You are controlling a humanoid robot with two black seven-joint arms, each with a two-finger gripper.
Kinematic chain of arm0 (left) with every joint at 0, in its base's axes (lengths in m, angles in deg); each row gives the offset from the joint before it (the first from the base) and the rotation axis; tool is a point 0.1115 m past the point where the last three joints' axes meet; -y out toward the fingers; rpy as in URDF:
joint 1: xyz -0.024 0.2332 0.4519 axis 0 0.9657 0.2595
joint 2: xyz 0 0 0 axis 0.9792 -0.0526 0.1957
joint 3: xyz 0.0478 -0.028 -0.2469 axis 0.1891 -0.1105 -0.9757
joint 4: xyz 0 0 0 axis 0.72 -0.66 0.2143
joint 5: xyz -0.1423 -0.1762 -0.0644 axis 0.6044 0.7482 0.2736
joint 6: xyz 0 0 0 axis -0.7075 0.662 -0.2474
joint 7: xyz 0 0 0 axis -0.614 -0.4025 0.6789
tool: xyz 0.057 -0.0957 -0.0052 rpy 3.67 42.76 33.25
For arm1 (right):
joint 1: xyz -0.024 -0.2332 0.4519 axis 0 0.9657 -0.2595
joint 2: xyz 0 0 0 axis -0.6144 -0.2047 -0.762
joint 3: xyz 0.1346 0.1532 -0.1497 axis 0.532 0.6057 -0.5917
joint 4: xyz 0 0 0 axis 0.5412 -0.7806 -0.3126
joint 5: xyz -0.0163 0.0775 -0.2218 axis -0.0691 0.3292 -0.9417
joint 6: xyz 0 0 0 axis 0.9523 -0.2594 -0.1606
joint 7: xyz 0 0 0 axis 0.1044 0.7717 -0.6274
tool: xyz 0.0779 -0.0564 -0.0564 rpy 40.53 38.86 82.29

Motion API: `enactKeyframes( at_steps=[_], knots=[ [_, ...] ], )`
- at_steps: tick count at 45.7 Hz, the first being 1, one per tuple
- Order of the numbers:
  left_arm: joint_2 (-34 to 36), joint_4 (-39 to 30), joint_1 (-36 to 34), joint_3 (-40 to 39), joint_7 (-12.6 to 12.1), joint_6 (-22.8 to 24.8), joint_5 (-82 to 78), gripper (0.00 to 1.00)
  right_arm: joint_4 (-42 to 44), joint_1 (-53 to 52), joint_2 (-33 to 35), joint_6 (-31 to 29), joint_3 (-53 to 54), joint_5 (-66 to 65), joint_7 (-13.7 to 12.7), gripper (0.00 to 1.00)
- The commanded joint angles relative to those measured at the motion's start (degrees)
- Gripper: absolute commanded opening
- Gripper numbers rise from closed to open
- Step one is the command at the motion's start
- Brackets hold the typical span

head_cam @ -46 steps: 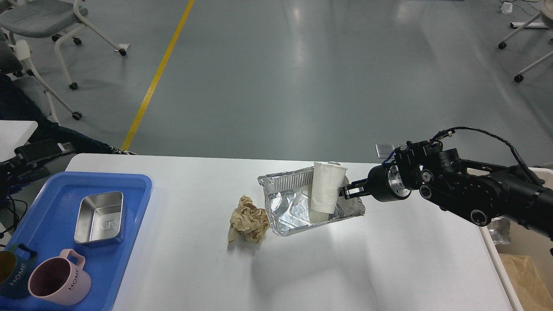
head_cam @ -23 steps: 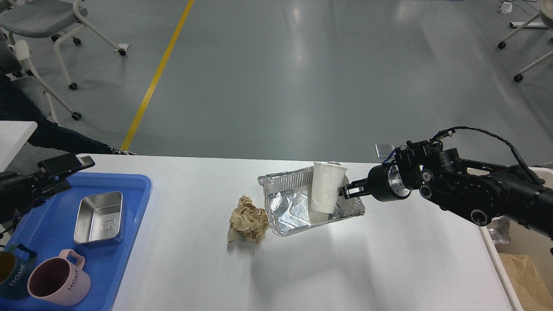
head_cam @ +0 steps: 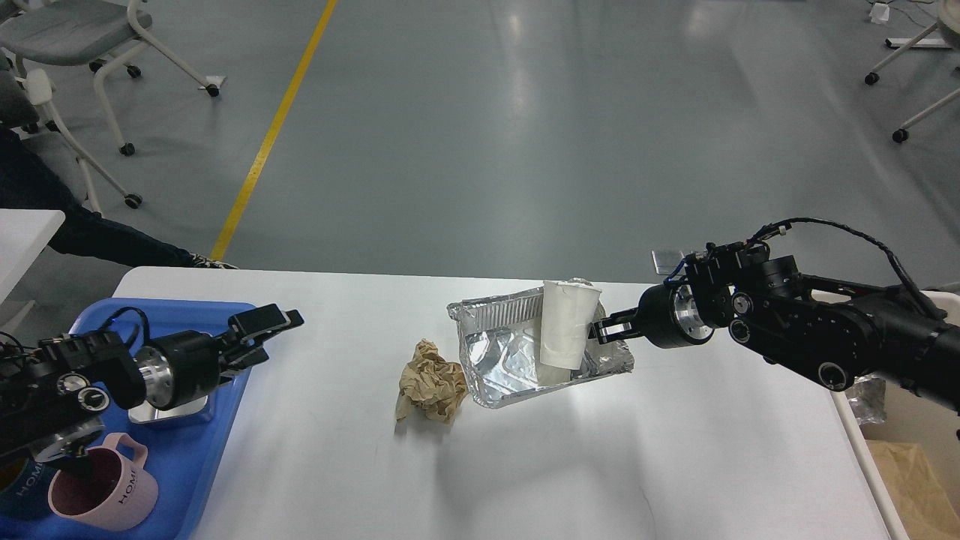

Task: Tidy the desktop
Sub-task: 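Reach the left gripper to the crumpled beige paper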

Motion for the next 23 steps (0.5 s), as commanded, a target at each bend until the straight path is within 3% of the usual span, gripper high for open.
enactKeyframes(
  at_steps=[1,15,23],
  knots=[
    [-5.6,2.3,0.5,0.0,0.1,-0.6,0.0,0.96,0.0,0.0,0.0,0.0,0.0,0.0,0.0,0.0],
    [-18.0,14.2,0.2,5.3,0.4,-0.6,0.0,0.96,-0.3,0.1,0.1,0.0,0.2,0.0,0.0,0.0],
    [-20.4,16.9,0.2,5.2,0.4,-0.6,0.0,0.96,-0.3,0.1,1.0,0.0,0.3,0.1,0.0,0.0]
  ],
)
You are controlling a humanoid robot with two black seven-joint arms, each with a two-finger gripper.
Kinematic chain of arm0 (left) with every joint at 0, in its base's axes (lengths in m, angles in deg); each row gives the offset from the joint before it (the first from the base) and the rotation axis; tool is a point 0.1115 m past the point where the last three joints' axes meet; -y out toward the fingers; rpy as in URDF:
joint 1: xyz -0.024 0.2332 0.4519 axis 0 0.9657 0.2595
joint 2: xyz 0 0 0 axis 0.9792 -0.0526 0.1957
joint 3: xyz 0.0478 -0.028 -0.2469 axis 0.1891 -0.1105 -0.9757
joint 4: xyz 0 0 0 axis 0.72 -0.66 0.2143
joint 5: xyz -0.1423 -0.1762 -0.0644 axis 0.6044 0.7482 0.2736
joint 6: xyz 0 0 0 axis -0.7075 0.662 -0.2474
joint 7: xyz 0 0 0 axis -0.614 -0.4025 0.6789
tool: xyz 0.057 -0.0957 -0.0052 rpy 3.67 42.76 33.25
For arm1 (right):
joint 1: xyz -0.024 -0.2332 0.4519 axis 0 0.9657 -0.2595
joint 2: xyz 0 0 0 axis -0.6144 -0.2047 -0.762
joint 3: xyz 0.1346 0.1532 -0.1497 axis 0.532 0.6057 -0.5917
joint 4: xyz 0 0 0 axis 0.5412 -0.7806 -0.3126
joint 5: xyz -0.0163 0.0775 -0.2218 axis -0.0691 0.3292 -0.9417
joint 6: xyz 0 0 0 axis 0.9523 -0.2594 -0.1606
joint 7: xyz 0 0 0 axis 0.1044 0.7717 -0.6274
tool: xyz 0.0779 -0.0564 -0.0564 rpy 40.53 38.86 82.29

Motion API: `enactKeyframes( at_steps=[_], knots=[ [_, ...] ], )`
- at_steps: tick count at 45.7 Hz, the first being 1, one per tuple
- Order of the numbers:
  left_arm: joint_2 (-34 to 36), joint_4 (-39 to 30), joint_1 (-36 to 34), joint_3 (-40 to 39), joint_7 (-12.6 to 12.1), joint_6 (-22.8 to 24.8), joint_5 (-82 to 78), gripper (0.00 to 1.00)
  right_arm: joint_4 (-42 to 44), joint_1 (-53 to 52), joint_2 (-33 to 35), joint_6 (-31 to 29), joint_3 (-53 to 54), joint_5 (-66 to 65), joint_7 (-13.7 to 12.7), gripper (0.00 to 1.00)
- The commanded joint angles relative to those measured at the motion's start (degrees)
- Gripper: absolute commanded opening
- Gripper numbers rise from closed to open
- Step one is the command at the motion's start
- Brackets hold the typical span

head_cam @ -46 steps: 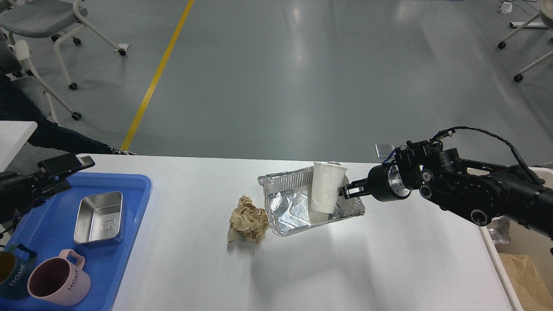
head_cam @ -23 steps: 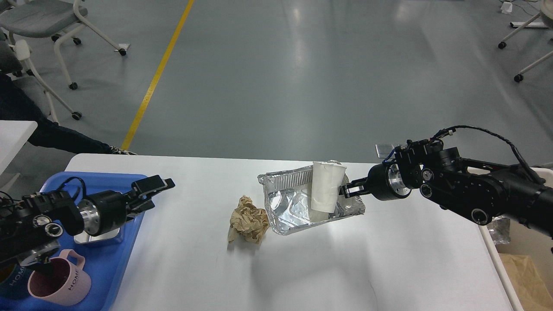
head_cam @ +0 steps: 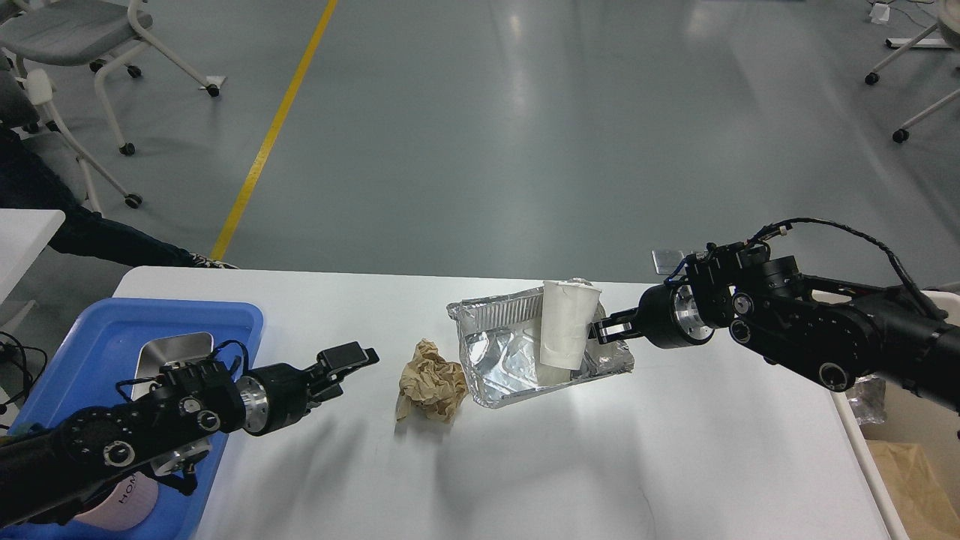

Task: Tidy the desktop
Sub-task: 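Reach the left gripper to the crumpled beige paper, then grasp the crumpled paper with the left gripper and lift it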

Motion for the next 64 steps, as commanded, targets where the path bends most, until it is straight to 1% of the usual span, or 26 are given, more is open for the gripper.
enactKeyframes(
  at_steps=[1,8,22,27,32,33,35,39,41,42,45,46,56,61,64],
  knots=[
    [-2.0,1.5,0.0,0.0,0.0,0.0,0.0,0.96,-0.1,0.0,0.4,0.0,0.1,0.2,0.0,0.0],
    [-3.7,2.4,0.0,0.1,0.0,0.0,0.0,0.96,-0.1,0.0,0.4,0.0,0.1,0.3,0.0,0.0],
    [-9.0,7.0,0.0,0.2,-0.3,0.0,0.0,0.96,-1.0,0.0,0.5,0.0,0.2,0.3,0.0,0.0],
    [-11.5,8.7,-0.3,1.3,-0.4,-0.2,0.0,0.96,-1.0,0.0,0.6,0.1,0.2,0.3,0.1,0.0],
    [-13.7,10.5,-0.8,3.6,-0.5,-1.2,-0.1,0.91,-1.0,0.0,0.5,0.1,0.2,0.3,0.1,0.0],
    [-14.1,10.6,-0.8,4.0,-0.5,-1.6,-0.1,0.88,-1.0,0.0,0.5,0.1,0.2,0.3,0.1,0.0],
    [-14.7,10.6,-1.0,5.2,-0.9,-2.0,-0.1,0.8,-1.0,0.0,0.5,0.1,0.2,0.3,0.1,0.0],
    [-15.4,10.5,-2.0,8.4,-2.6,-2.3,-0.1,0.65,-1.0,0.0,0.5,0.1,0.2,0.3,0.1,0.0],
    [-15.4,10.5,-2.2,9.1,-2.7,-2.4,0.0,0.53,-1.0,0.0,0.6,0.1,0.2,0.3,0.1,0.0],
    [-15.4,10.5,-2.2,9.0,-2.7,-2.5,0.0,0.42,-1.0,0.0,0.6,0.1,0.3,0.3,0.1,0.0],
    [-15.4,10.5,-2.2,9.0,-2.6,-2.5,0.1,0.28,-0.9,0.0,0.5,0.1,0.3,0.3,0.1,0.0],
    [-15.4,10.5,-2.2,9.0,-2.6,-2.5,0.1,0.24,-0.9,0.0,0.5,0.1,0.3,0.3,0.1,0.0],
    [-15.2,10.4,-3.1,9.0,-2.2,-2.5,0.5,0.02,-0.9,0.0,0.6,0.2,0.3,0.3,0.1,0.0],
    [-14.4,9.9,-4.2,8.9,-1.2,-2.6,0.9,0.0,-0.9,0.0,0.6,0.2,0.3,0.3,0.1,0.0],
    [-13.8,9.5,-4.9,8.9,-1.1,-2.8,0.9,0.0,-0.9,0.0,0.5,0.2,0.3,0.3,0.1,0.0]
  ],
)
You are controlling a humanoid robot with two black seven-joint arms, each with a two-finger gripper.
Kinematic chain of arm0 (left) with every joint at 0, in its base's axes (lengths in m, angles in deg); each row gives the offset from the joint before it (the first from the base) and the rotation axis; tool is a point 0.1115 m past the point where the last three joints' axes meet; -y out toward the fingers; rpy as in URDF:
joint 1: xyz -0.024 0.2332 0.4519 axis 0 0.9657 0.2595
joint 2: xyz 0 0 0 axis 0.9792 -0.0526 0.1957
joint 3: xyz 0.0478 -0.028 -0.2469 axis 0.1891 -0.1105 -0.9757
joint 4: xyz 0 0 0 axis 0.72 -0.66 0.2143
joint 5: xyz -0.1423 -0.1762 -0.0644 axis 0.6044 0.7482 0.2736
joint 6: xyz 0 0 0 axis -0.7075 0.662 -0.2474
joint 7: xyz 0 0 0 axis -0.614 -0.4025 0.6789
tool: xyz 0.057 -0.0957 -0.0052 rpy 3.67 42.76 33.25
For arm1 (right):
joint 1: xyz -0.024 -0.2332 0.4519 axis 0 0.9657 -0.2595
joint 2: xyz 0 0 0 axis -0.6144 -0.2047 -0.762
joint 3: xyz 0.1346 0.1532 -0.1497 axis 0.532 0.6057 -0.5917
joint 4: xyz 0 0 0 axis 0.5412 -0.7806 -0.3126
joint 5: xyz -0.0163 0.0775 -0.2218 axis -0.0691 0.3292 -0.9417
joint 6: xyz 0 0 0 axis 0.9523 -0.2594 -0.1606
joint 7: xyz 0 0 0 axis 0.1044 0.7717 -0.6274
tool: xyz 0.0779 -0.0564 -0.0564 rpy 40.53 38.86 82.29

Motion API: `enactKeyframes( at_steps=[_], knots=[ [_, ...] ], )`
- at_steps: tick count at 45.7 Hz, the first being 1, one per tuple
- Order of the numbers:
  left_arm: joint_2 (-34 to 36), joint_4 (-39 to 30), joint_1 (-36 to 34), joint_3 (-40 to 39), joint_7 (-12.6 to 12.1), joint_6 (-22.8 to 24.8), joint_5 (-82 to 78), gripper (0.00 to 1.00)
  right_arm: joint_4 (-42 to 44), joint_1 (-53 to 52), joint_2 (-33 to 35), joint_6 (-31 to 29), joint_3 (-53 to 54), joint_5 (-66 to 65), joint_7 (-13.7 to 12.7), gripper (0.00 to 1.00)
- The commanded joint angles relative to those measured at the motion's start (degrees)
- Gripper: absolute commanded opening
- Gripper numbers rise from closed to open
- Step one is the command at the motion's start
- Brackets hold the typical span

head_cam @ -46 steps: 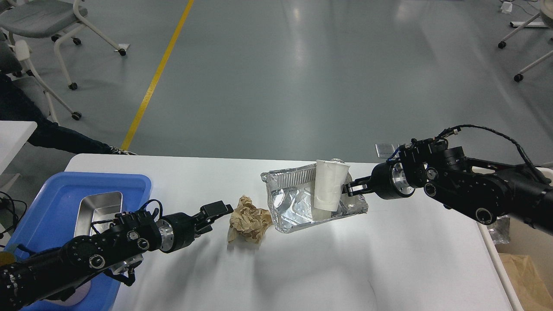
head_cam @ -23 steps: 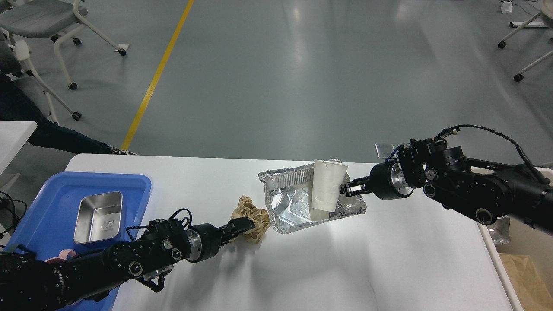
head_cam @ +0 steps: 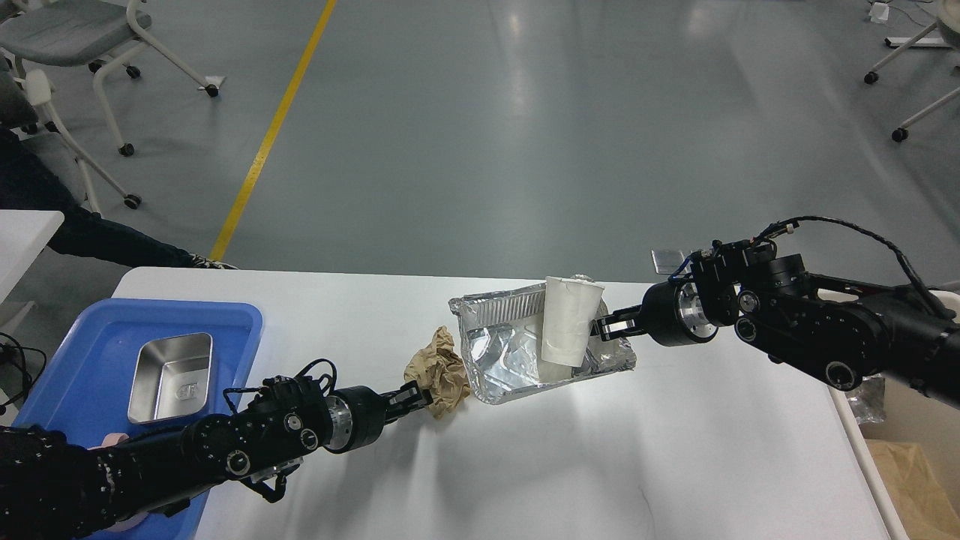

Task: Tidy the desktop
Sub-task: 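Grasp the crumpled paper with the left gripper and lift it, then carry the crumpled paper into the foil tray and release it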

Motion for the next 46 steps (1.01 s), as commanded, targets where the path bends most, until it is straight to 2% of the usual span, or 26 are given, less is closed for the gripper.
enactKeyframes(
  at_steps=[1,15,22,36,40,46],
  knots=[
    [1.1,-0.9,-1.4,0.0,0.4,-0.3,0.2,0.0,0.0,0.0,0.0,0.0,0.0,0.0,0.0,0.0],
    [12.1,-15.0,-6.6,0.3,0.1,-0.4,0.2,0.0,0.3,0.0,0.0,0.0,-0.4,0.0,0.0,0.0],
    [20.0,-20.9,-8.6,2.7,-0.3,-0.4,-0.3,0.01,0.3,-0.2,0.0,-0.1,-0.5,0.0,0.0,0.0],
    [36.4,-34.2,-13.1,2.7,0.2,-0.5,-0.5,0.01,0.4,-0.3,-0.1,-0.1,-0.7,0.0,0.0,0.0],
    [38.5,-35.9,-15.7,2.7,0.3,0.1,-0.5,0.01,0.4,-0.3,0.0,-0.2,-0.7,0.0,0.0,0.0],
    [38.0,-36.7,-19.5,2.9,0.0,0.4,-0.6,0.02,0.1,-0.3,0.8,-0.2,-0.7,0.0,0.0,0.0]
  ],
)
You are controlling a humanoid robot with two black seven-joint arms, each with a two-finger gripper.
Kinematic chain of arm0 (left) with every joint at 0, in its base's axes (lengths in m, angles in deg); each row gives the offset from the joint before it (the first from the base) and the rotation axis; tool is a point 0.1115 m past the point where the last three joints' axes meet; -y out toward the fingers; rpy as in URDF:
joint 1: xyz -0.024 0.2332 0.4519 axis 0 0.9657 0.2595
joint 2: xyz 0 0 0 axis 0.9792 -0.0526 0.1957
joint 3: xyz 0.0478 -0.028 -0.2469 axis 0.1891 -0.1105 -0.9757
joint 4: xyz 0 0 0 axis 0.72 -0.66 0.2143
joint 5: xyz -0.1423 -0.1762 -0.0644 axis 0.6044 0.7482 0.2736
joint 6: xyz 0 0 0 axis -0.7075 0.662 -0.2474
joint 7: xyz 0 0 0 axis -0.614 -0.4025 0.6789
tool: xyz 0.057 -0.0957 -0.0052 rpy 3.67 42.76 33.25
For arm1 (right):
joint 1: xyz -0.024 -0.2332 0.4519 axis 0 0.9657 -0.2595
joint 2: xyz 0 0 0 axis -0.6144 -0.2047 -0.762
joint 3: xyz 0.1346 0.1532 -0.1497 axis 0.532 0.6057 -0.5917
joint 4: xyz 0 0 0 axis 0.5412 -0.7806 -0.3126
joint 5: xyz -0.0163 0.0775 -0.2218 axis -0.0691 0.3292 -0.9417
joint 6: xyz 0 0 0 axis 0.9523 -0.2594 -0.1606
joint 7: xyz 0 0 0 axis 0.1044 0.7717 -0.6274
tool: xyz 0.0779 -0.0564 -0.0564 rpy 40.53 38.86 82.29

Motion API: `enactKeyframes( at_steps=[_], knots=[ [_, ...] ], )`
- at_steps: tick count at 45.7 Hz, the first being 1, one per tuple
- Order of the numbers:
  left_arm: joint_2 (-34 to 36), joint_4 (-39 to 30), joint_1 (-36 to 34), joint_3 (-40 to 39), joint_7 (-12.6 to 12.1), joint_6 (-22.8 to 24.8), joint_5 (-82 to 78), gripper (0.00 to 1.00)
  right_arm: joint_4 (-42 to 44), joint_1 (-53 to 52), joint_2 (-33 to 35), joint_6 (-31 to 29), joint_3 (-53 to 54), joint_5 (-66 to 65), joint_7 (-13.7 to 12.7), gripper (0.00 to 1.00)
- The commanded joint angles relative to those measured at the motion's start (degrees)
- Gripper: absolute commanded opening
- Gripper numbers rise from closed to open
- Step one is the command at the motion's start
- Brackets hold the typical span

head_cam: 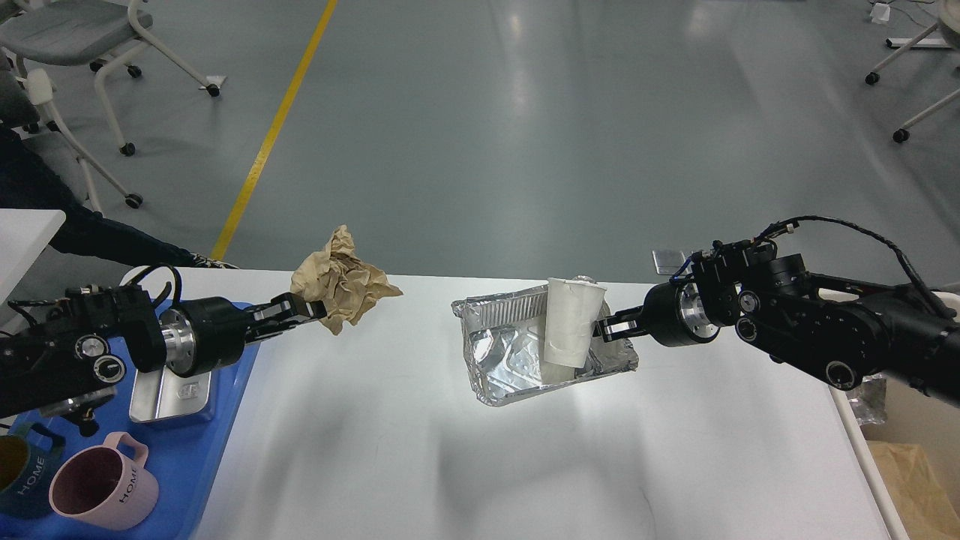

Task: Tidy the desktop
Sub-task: 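Carry the crumpled paper into the foil tray and release it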

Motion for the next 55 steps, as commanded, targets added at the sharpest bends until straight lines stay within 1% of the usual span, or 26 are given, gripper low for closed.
enactKeyframes(
  at_steps=[1,13,20,26,31,35,39,48,55],
  knots=[
    [-0.5,-0.6,-3.4,0.2,-0.3,0.3,-0.1,0.02,-0.2,0.0,0.9,0.0,0.0,0.0,0.0,0.0],
    [-7.6,-0.1,-9.7,0.7,0.2,1.0,0.0,0.02,-0.2,-0.1,0.9,0.0,0.0,0.0,0.0,0.0],
    [-11.2,0.6,-12.7,5.3,0.5,0.8,-0.2,0.03,-0.3,-0.1,1.2,0.0,0.0,0.0,0.0,0.0],
    [-13.1,0.6,-14.4,6.4,1.7,0.9,-0.2,0.03,-0.2,0.0,1.3,0.0,0.0,0.0,0.0,0.0],
    [-16.0,1.3,-15.5,8.5,1.7,0.9,-0.2,0.04,-0.2,-0.1,1.1,0.0,0.0,0.0,0.0,0.0],
    [-19.0,2.8,-17.9,11.5,1.8,1.0,-0.2,0.04,-0.2,0.0,1.2,0.0,0.0,0.0,0.0,0.0],
    [-20.8,3.2,-18.5,12.6,2.3,1.0,-0.2,0.05,-0.2,0.2,1.3,0.0,0.0,0.0,0.1,0.0],
    [-25.1,5.2,-18.3,13.9,2.4,1.0,-0.2,0.05,-0.2,0.2,1.3,0.0,0.1,0.0,0.1,0.0],
    [-26.1,5.7,-18.0,15.2,2.3,1.0,-0.2,0.06,-0.2,0.2,1.3,0.0,0.1,0.0,0.1,0.0]
  ],
)
